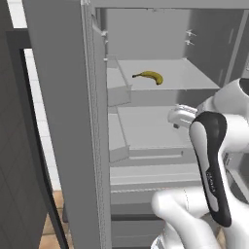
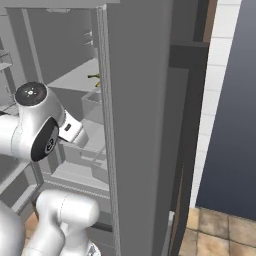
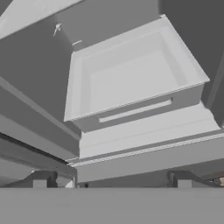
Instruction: Pick the banana and tangerine from the fridge and place them inside the tupperware on the counter.
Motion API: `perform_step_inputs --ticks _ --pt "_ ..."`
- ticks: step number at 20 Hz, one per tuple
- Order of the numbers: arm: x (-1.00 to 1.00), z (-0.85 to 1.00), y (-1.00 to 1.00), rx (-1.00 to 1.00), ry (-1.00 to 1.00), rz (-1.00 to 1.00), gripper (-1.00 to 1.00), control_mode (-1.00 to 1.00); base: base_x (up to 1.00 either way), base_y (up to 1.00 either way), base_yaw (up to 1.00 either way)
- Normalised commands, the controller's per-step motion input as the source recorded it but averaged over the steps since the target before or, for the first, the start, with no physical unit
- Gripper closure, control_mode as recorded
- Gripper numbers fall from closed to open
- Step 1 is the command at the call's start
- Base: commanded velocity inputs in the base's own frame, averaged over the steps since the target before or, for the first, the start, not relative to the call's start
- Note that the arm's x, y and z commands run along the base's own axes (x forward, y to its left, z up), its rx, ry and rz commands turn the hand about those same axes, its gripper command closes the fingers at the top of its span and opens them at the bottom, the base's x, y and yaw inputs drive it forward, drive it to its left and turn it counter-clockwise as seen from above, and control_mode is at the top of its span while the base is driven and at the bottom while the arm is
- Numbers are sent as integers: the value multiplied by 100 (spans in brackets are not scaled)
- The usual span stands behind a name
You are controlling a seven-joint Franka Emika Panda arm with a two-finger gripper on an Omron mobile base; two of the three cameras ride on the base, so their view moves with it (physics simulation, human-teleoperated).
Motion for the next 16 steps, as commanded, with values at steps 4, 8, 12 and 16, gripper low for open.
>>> perform_step_inputs --ticks 4,8,12,16 --pt "42 41 -18 0 -6 0 -100 -100 0 0 0" --pt "49 37 -4 -5 -3 0 -100 -100 0 0 0" --pt "56 32 0 -23 0 0 -100 -100 0 0 0" --pt "62 21 -3 -31 0 0 -100 -100 0 0 0"
